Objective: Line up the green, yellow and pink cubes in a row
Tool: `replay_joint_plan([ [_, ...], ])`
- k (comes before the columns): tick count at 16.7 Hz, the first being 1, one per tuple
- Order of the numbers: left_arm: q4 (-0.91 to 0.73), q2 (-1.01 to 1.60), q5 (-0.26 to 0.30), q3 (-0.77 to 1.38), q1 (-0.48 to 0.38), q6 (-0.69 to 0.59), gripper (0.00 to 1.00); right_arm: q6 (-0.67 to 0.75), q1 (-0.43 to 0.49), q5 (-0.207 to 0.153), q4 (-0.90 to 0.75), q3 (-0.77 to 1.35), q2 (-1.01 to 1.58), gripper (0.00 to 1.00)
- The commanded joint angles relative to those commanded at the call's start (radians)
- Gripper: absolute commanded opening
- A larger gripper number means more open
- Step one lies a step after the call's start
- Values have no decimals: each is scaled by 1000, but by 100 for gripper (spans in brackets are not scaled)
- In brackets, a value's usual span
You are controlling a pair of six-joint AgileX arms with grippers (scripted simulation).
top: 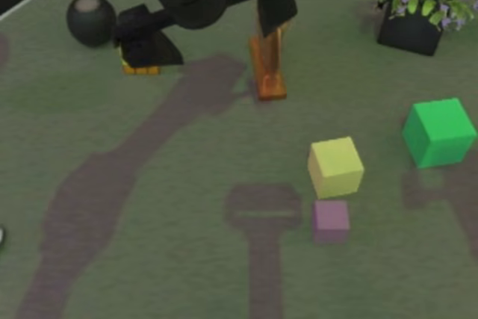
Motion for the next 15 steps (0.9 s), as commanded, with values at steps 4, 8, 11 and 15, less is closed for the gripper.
replay_joint_plan([
  [4,253,-481,0,-460,176,129,100,55,91,-2,-221,313,429,100],
  [8,517,-965,5,-953,342,303,100,112,181,-4,-447,618,852,100],
  [11,703,-1283,11,-1282,445,444,100,148,241,-5,-591,823,1106,100],
  [15,922,-1619,23,-1617,550,620,100,187,306,-3,-738,1061,1373,100],
])
